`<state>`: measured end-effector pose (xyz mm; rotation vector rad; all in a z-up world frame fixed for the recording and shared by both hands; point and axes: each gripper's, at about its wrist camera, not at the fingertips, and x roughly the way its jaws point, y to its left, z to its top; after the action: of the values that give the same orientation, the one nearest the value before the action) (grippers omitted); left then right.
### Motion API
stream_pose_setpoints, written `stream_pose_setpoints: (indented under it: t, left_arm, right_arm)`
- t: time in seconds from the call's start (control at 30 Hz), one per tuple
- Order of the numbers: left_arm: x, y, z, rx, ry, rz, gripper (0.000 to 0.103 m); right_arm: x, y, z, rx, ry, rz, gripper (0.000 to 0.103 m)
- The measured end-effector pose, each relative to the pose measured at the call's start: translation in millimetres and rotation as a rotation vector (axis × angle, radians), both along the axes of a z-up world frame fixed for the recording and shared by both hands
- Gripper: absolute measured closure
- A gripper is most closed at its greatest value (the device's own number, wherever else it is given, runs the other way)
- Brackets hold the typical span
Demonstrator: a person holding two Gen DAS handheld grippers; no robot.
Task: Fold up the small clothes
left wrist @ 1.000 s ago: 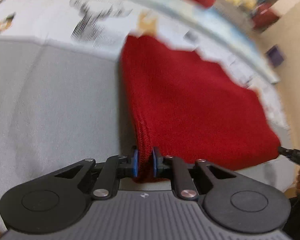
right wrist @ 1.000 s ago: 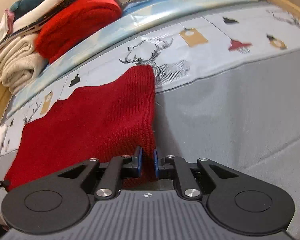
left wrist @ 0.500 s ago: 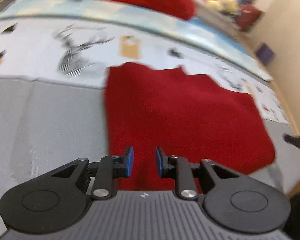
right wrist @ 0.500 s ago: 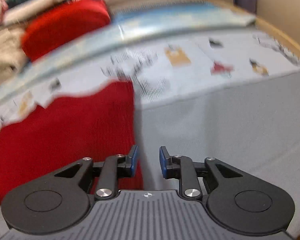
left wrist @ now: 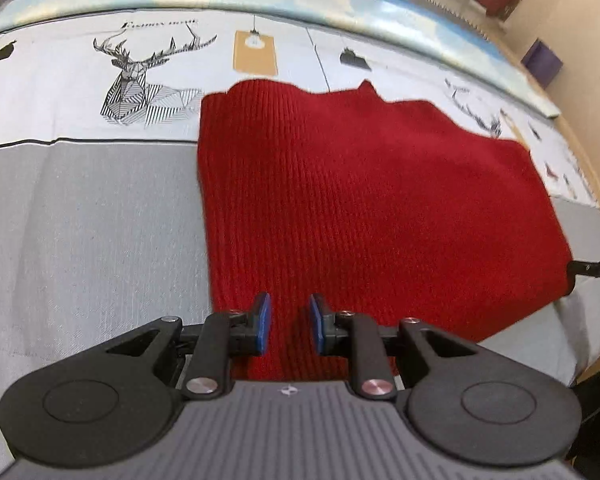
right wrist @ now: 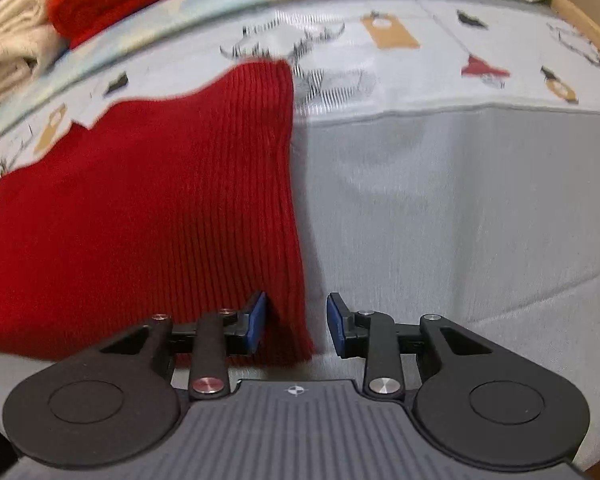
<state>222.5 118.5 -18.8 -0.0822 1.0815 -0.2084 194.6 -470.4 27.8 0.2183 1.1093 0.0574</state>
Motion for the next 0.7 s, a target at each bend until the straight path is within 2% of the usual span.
stream_pose_setpoints:
  t: [0.07, 0.17, 0.33, 0.57, 0.7]
  left_arm:
    - [2.7, -0.5, -3.8, 0.013, 0.026, 0.007, 0.078]
    - [5.8, -3.2, -20.4, 0.072, 0.121, 0.019, 0.078]
    - [7.6, -4.3, -9.5, 0.069, 0.063, 0.039, 0.078]
    - [11.3, -3.8, -11.6, 0.079, 0.051, 0.04, 0.077]
    - [11.4, -2.4, -9.6, 0.083, 0.037, 0.055, 0.071]
  right_arm:
    - [0.6, -1.3, -1.2, -0.003, 0.001, -0.006, 0.068]
    - [-1.7, -1.8, -4.1, -0.028, 0.039, -0.006, 0.064]
    - [3.1, -2.3, 1.6, -0.025, -0.007, -0.032, 0.061]
    - [3.3, -9.2, 5.8, -0.018, -0.049, -0.086, 0.058]
    - [2.8, -10.5, 9.2, -0.013, -0.075, -0.094, 0.058]
